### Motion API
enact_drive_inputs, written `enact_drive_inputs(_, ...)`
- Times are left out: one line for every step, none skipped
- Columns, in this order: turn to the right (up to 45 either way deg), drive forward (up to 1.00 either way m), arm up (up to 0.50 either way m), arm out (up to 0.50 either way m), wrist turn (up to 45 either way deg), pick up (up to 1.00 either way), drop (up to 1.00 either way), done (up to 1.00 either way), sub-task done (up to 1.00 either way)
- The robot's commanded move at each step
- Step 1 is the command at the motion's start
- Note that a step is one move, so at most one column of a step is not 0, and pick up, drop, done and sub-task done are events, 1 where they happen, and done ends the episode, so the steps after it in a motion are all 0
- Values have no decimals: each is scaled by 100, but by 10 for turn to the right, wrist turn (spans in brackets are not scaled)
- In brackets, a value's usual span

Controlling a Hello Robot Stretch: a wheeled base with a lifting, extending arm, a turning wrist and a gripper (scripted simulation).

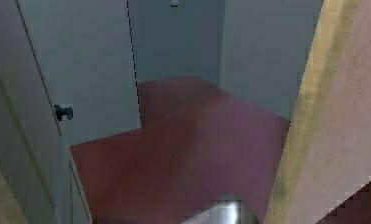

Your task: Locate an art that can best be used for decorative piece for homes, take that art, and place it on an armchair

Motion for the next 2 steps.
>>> enact_drive_inputs(0,90,0,0,0,0,0,0,0)
enact_drive_inputs(-270,0,0,0,0,0,0,0,0)
